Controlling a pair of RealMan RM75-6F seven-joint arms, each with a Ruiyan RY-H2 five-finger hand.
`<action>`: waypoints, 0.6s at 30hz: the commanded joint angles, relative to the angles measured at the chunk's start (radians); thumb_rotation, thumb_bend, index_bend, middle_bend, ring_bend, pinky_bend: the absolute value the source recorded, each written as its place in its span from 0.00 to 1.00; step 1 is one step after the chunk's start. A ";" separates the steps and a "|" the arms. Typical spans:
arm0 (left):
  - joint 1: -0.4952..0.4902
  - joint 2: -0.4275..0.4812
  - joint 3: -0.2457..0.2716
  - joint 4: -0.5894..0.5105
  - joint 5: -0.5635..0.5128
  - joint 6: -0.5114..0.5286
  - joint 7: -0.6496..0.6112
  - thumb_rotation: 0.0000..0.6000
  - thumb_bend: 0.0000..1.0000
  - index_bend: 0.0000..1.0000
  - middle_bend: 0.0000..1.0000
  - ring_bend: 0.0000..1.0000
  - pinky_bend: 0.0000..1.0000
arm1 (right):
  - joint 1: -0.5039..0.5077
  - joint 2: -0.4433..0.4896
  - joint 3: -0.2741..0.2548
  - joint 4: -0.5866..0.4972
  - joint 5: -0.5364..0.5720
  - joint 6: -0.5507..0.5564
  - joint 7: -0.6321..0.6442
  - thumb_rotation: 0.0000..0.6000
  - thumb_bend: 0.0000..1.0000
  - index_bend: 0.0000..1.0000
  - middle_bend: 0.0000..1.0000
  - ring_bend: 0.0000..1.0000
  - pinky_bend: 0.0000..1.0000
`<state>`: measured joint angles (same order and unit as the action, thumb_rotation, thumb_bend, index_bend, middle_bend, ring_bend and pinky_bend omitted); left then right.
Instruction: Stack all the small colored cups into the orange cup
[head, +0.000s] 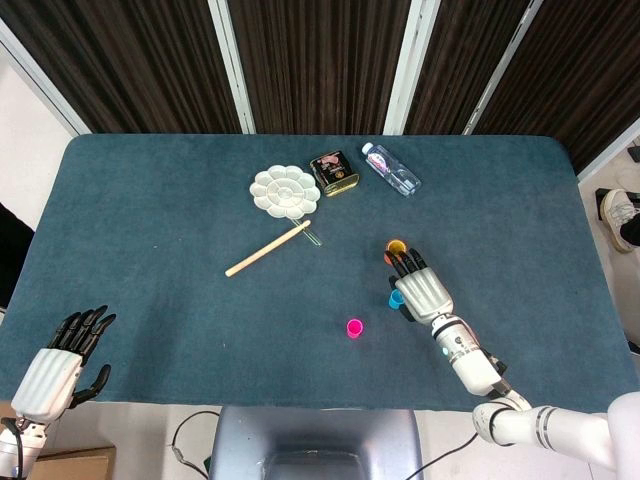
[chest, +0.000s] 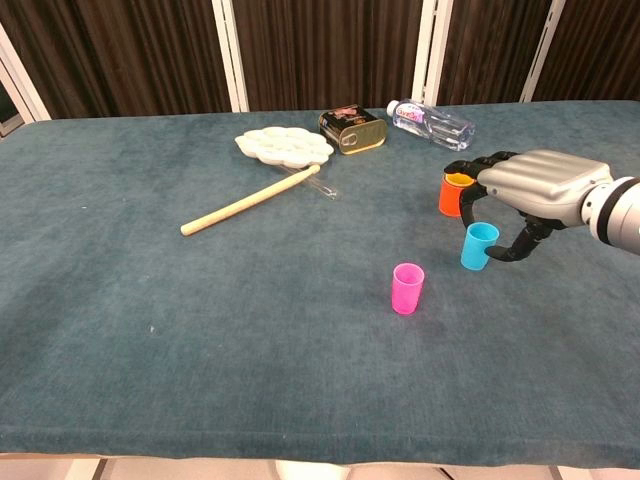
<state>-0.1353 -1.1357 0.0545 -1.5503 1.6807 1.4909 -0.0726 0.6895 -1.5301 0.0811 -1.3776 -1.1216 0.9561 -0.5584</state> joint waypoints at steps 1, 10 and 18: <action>0.000 0.000 0.000 0.000 -0.001 0.000 0.001 1.00 0.46 0.00 0.00 0.00 0.08 | -0.003 -0.002 0.019 -0.005 -0.010 0.029 0.015 1.00 0.46 0.64 0.04 0.00 0.00; -0.003 -0.005 -0.001 0.000 -0.007 -0.011 0.012 1.00 0.46 0.00 0.00 0.00 0.08 | 0.027 -0.027 0.190 0.050 -0.009 0.156 0.103 1.00 0.46 0.63 0.04 0.00 0.00; -0.004 -0.006 -0.002 -0.002 -0.011 -0.014 0.020 1.00 0.46 0.00 0.00 0.00 0.08 | 0.089 -0.087 0.242 0.171 0.143 0.091 -0.015 1.00 0.46 0.63 0.04 0.00 0.00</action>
<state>-0.1392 -1.1421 0.0525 -1.5518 1.6699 1.4768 -0.0532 0.7630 -1.5990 0.3130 -1.2301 -0.9996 1.0631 -0.5531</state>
